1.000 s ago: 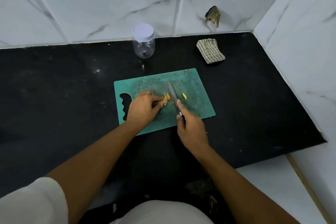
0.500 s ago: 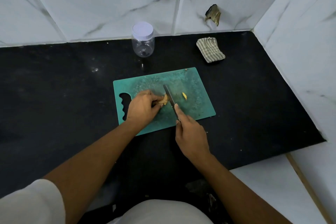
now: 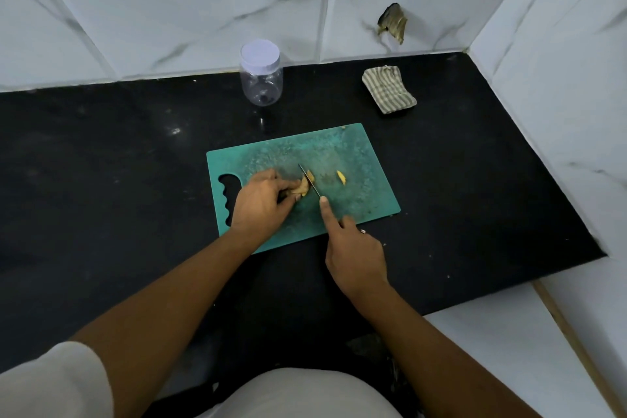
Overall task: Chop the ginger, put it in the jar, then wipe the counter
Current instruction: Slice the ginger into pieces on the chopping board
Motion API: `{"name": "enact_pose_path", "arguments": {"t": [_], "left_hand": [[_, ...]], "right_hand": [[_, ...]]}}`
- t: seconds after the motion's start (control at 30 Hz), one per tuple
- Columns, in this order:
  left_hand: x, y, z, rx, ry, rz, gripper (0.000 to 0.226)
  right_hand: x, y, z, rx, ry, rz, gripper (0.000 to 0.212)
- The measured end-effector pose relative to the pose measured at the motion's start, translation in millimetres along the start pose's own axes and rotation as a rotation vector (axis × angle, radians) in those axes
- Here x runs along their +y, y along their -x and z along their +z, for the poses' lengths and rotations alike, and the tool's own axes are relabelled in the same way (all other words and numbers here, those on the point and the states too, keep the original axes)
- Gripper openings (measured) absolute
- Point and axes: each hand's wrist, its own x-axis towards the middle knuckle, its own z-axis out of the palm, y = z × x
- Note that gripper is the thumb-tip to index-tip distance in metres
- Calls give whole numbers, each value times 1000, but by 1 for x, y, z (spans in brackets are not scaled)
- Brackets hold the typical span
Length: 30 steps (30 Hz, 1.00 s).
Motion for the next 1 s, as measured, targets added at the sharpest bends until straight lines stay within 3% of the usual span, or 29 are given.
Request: {"name": "enact_pose_path", "arguments": {"t": [0.37, 1.0], "left_hand": [[0, 1, -2, 16, 58, -40, 31], [1, 1, -2, 28, 120, -89, 24]], "right_hand": [[18, 3, 0, 156, -531, 34, 60], [3, 21, -5, 80, -363, -25, 64]]}}
